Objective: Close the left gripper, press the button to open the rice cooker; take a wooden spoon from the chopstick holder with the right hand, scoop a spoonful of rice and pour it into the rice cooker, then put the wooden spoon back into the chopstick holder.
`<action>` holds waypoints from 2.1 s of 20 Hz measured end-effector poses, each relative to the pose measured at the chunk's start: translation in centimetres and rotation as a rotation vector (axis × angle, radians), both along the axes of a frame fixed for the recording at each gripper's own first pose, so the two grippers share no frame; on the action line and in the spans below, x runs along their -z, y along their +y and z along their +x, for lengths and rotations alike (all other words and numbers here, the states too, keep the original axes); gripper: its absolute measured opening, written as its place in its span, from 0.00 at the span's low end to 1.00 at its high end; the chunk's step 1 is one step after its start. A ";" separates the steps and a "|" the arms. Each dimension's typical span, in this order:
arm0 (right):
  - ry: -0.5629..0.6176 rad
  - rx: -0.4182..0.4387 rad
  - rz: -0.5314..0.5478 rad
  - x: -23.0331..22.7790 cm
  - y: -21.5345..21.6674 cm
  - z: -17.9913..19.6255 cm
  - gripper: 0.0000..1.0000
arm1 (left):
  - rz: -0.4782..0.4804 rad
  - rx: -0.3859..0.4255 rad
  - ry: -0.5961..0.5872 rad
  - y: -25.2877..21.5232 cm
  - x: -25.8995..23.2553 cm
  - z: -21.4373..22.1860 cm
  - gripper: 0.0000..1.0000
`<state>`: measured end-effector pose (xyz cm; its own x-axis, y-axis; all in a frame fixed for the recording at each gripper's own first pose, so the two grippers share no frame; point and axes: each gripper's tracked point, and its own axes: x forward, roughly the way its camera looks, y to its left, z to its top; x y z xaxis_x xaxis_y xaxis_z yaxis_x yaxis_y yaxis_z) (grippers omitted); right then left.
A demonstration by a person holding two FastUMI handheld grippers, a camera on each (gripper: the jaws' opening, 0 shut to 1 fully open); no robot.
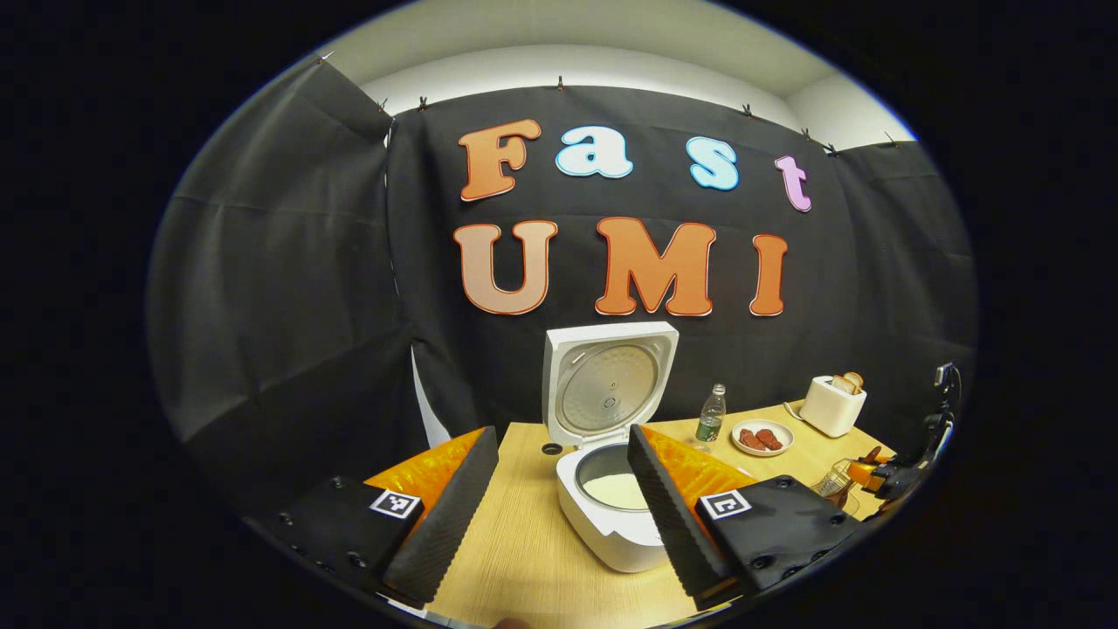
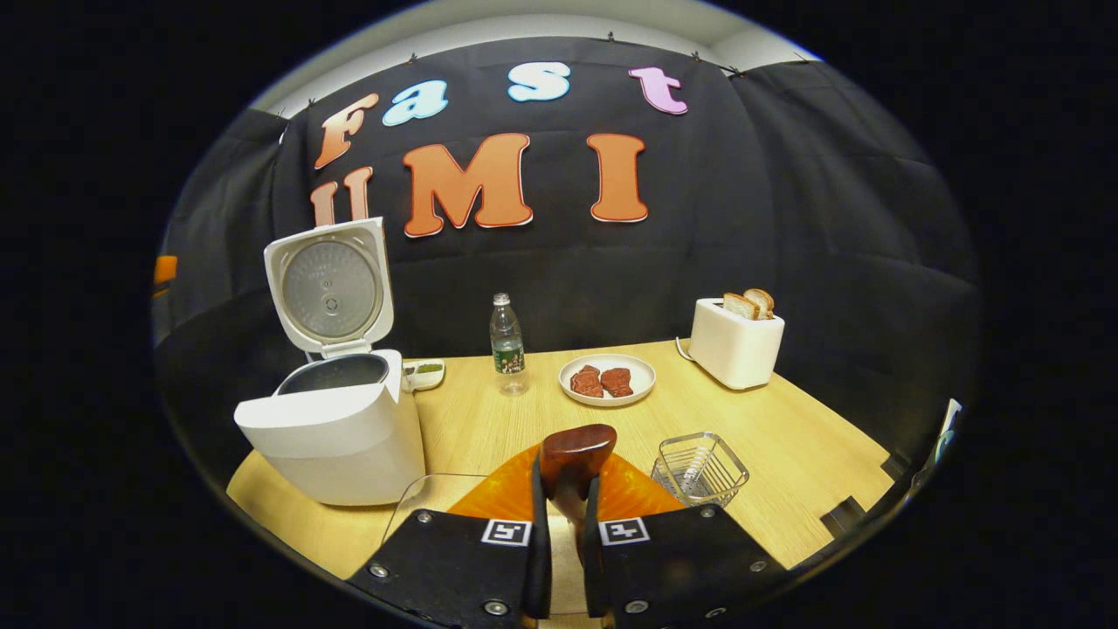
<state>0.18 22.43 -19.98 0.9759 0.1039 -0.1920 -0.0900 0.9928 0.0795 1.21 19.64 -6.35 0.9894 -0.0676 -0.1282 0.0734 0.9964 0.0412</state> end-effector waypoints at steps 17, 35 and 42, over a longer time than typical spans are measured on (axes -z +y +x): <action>0.068 0.043 0.265 2.3 4.6 -2.2 0.14 | 0.009 -0.031 0.012 3.9 1.3 -0.3 1.00; 0.172 0.184 0.893 3.9 3.5 -0.3 0.14 | 0.007 -0.047 0.018 4.3 1.5 0.0 1.00; 0.217 0.221 1.058 4.1 3.1 -0.5 0.14 | 0.005 -0.061 0.005 4.8 0.7 -0.3 1.00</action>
<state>-0.35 25.57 -24.09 0.9495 0.1447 -0.2784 0.1996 0.4063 0.8917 0.93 24.45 -7.09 0.9910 -0.0068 -0.1333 0.0130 0.9989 0.0460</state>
